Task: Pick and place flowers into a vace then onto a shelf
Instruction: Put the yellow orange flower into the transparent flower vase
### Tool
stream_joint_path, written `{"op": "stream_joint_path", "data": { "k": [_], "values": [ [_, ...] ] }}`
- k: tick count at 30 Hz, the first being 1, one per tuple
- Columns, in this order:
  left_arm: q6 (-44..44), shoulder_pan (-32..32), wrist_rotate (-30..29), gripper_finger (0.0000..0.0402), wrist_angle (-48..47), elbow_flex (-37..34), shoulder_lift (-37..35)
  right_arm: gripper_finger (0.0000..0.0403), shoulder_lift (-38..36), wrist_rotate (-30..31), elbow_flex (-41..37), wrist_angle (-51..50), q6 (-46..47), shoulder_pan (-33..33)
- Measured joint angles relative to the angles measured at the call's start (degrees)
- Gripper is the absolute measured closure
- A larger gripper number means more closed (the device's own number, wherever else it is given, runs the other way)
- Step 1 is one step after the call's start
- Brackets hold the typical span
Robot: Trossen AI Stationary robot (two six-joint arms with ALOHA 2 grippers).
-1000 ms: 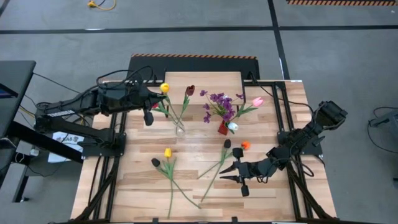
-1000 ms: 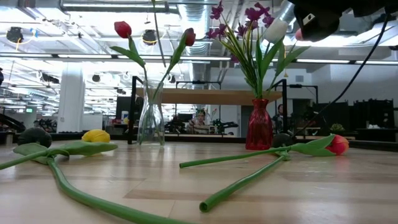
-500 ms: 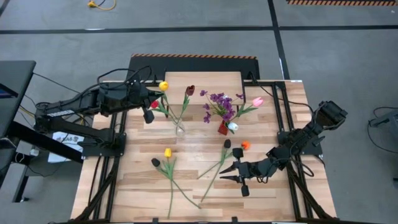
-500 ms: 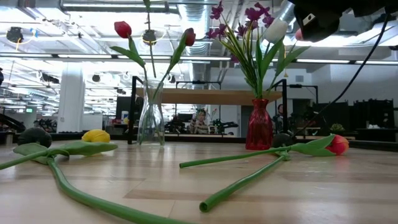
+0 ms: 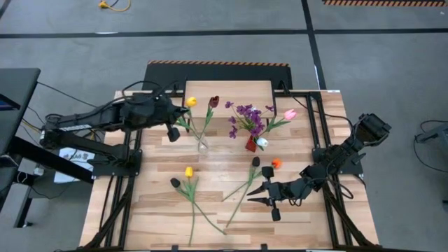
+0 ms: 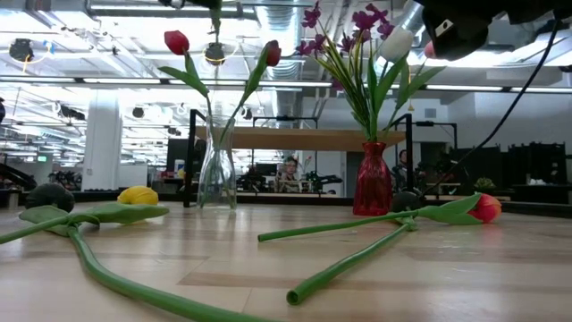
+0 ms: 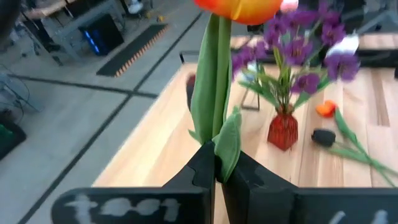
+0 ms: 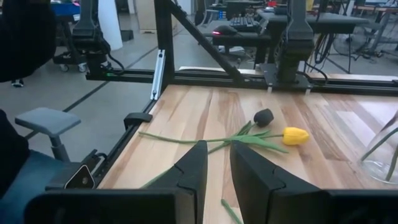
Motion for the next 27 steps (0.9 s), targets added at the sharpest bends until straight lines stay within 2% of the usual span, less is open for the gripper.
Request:
{"op": "stream_joint_path", "data": {
  "k": [16,27],
  "values": [
    [-4.4,0.0,-0.1,0.0401,1.1,-0.2,6.6,0.034,0.0,-0.2,0.0,-0.1,1.0,0.0],
    [-8.0,0.0,-0.2,0.0401,-1.7,-0.2,6.7,0.034,0.0,-0.2,0.0,-0.5,1.5,0.0]
  ]
}}
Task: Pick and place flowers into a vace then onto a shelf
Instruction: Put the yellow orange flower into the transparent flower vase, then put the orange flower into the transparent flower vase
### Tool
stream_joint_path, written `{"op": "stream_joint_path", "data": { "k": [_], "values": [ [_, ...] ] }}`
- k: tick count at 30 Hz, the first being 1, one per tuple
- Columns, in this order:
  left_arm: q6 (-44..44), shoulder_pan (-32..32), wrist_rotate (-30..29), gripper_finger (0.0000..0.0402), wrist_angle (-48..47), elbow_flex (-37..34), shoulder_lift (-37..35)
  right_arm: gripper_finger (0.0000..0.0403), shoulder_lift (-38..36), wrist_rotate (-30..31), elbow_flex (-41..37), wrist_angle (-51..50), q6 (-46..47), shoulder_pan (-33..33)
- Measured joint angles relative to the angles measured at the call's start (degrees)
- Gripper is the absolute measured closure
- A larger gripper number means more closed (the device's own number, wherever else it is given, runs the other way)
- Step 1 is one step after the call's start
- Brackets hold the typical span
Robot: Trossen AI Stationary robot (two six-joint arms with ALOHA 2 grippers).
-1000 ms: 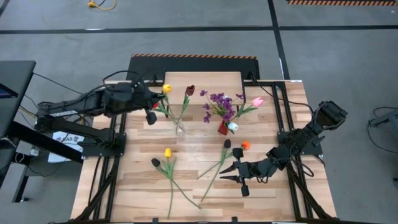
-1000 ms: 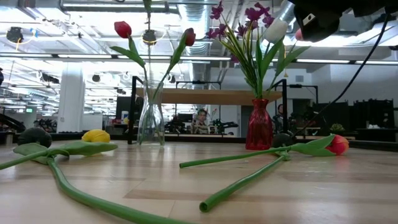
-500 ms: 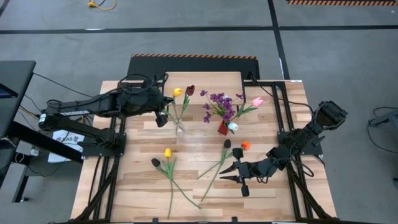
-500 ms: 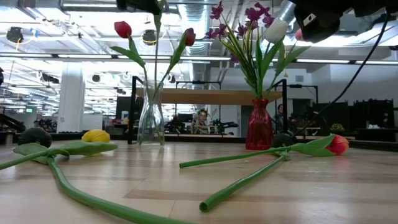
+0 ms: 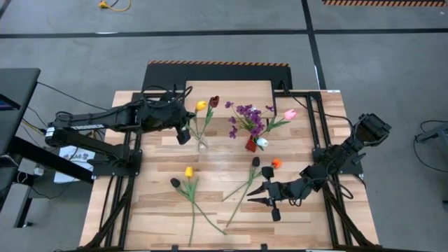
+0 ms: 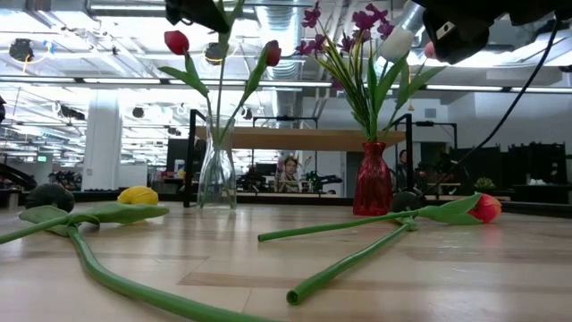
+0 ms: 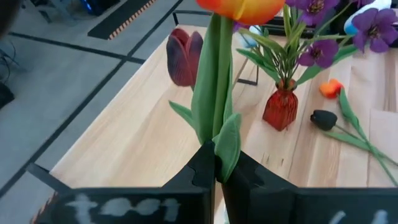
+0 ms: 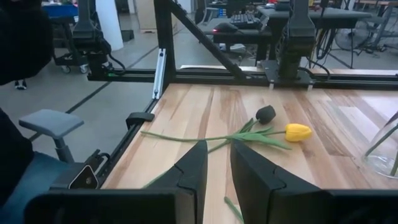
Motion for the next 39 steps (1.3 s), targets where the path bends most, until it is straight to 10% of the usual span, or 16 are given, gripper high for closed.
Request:
{"op": "stream_joint_path", "data": {
  "k": [7,22,39],
  "values": [
    [-2.2,0.0,0.0,0.0376,-3.2,0.0,0.0,0.034,0.0,0.0,0.0,0.0,0.5,0.0],
    [-6.1,0.0,9.1,0.0197,-5.5,0.0,-0.1,0.034,0.0,0.1,0.1,-1.8,3.5,0.0],
    [-12.6,-9.4,14.1,0.0181,-1.2,4.0,-6.9,0.034,0.0,0.0,0.1,-14.4,18.6,3.0]
  ]
}}
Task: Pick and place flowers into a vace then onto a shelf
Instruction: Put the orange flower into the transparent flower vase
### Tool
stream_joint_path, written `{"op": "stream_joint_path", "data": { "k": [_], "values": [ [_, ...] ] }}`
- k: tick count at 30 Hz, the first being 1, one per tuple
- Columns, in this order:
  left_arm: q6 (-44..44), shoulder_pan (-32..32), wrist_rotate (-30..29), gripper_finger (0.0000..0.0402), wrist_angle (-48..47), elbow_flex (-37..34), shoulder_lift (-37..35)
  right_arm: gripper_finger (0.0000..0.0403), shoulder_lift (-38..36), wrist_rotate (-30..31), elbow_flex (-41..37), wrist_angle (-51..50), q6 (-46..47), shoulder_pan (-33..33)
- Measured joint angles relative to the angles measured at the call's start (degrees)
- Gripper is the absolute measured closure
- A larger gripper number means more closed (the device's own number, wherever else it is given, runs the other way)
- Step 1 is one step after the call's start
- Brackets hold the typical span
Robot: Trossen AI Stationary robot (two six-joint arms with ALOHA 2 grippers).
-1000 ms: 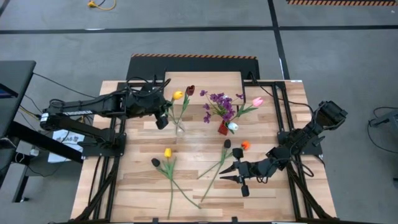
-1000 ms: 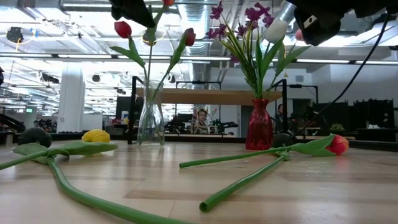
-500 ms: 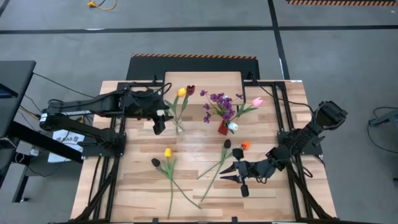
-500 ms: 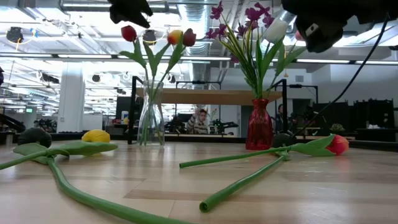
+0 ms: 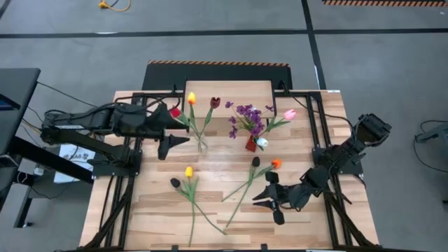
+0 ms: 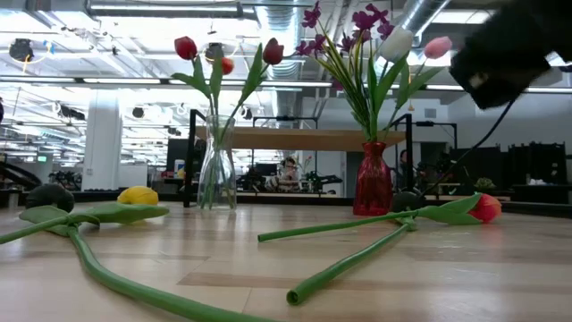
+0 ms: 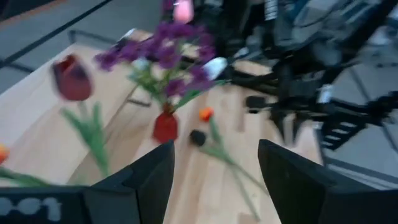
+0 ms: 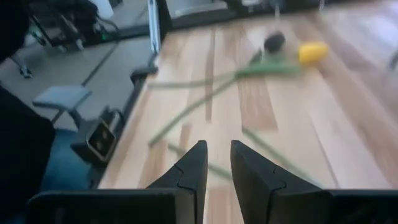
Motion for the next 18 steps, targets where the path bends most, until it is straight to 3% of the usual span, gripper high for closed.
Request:
{"op": "stream_joint_path", "data": {
  "k": [10,18],
  "values": [
    [1.8,-7.3,0.0,0.0181,5.8,0.0,-0.5,0.034,0.0,0.2,0.0,-18.2,4.7,-3.2],
    [2.2,-8.5,-0.1,0.0181,6.2,0.0,-0.5,0.034,0.0,0.2,0.0,-32.0,3.3,-7.4]
  ]
}}
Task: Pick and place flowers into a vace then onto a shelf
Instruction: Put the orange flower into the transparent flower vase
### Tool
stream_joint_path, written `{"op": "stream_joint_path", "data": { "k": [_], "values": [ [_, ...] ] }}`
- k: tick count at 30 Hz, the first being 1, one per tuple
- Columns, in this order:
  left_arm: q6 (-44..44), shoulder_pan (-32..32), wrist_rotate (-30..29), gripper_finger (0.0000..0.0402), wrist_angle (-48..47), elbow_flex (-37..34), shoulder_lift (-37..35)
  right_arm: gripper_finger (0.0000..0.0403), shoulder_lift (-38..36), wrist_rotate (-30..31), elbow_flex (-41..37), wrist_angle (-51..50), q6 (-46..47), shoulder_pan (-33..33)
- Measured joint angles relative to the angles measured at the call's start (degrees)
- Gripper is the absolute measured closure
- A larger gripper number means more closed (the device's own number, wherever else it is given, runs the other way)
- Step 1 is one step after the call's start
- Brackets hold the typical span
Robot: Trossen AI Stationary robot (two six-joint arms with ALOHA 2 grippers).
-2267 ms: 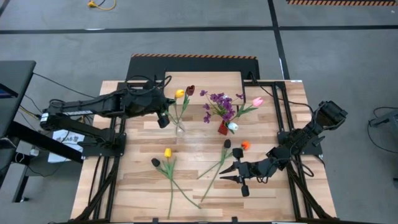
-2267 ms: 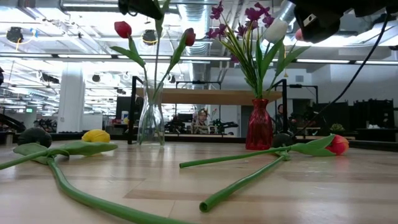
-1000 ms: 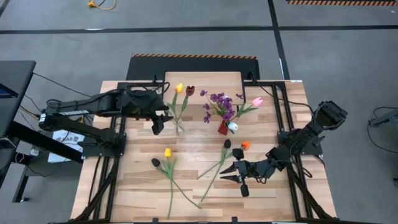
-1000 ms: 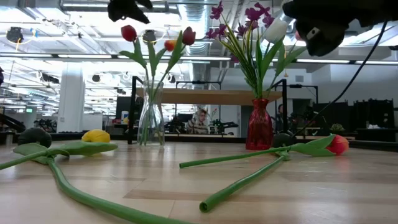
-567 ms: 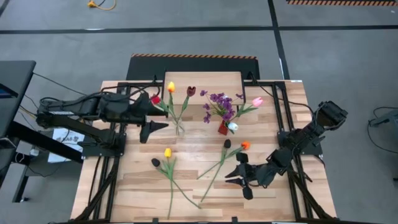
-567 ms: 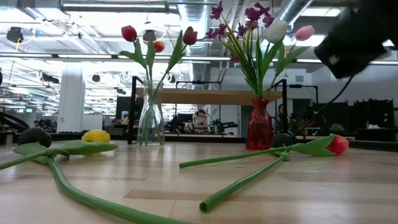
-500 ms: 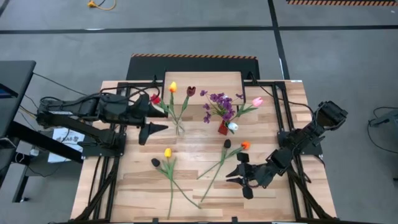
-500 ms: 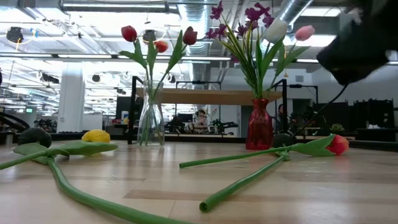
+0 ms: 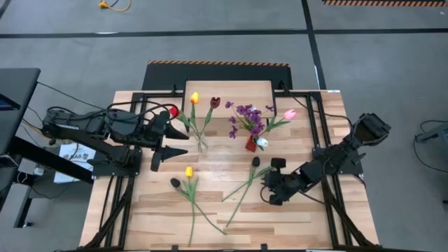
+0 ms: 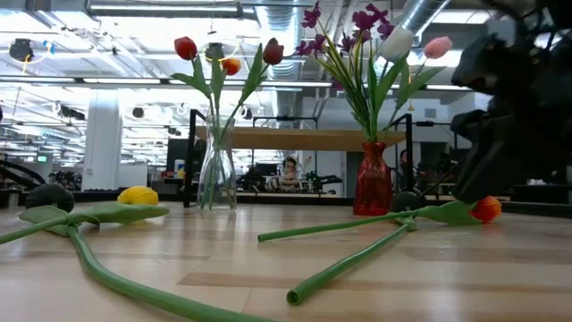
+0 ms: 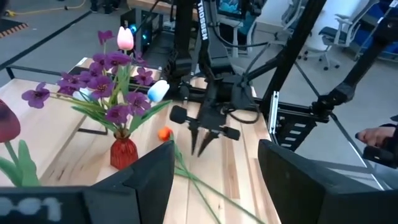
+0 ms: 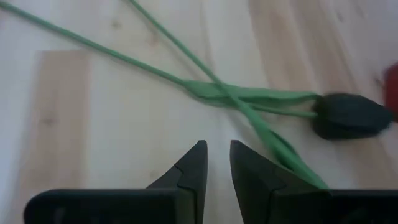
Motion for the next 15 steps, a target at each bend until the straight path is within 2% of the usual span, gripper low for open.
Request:
{"op": "stream_joint_path", "data": {
  "k": [7,15],
  "values": [
    [0.3,0.0,0.0,0.0181,-0.1,0.0,0.4,0.034,0.0,0.0,0.0,-0.3,-3.3,-3.9],
    [0.2,0.0,-0.1,0.0181,0.2,0.0,1.2,0.034,0.0,0.2,0.0,-0.5,-3.6,-4.5]
  ]
}}
